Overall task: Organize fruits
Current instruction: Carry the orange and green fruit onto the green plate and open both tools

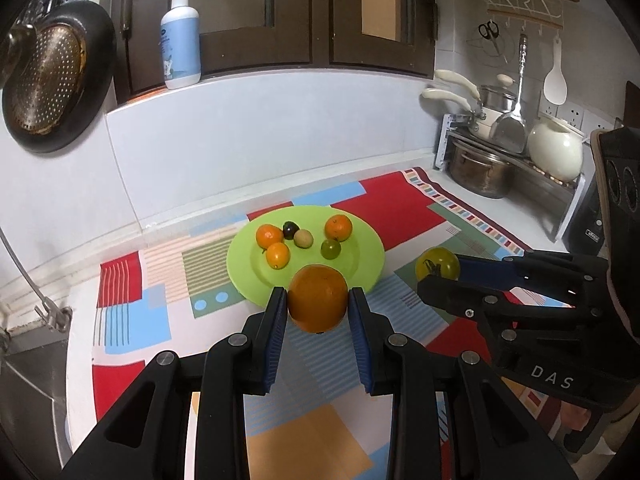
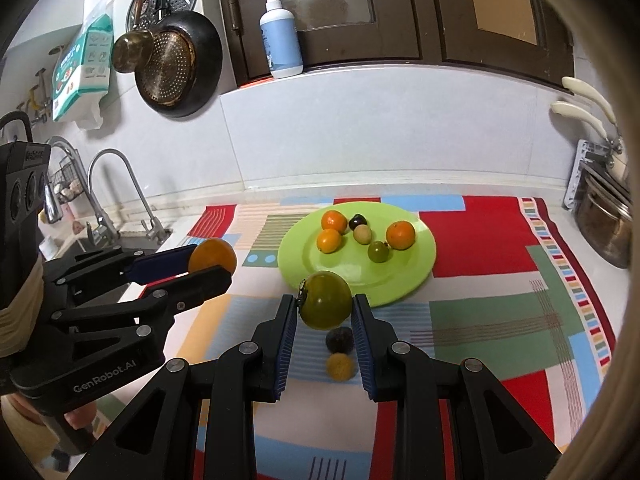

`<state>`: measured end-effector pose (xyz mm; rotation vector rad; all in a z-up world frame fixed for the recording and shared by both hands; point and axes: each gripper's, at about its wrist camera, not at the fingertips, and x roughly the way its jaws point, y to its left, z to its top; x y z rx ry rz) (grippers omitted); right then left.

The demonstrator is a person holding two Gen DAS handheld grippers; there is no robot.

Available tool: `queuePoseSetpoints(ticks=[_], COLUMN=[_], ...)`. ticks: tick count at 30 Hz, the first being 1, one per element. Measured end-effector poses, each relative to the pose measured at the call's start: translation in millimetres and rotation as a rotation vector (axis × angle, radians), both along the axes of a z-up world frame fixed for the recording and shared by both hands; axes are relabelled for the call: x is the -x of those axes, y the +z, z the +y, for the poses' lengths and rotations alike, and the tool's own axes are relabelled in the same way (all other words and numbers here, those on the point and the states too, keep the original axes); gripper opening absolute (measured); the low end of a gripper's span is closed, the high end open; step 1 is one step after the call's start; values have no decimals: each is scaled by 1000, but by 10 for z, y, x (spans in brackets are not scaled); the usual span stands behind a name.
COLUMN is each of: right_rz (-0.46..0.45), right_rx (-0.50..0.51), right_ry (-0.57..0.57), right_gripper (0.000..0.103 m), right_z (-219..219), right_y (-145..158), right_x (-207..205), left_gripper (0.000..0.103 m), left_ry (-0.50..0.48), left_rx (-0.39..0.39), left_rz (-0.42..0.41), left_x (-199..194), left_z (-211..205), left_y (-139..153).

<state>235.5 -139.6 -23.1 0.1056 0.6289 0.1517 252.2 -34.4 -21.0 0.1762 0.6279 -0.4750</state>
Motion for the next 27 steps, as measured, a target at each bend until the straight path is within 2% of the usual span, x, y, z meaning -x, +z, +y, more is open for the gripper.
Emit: queuePoseSetpoints(ticks=[27], right_rz=[5], right_rx=[20], right_ry=[7], right_gripper=[29], right_z=[-158], right_y=[35], right_x=[-953], left_gripper=[31], left_ry=[20], left_rx=[-1], left_rz=[12], left_x=[-944], left_z=[-169], left_y=[-48])
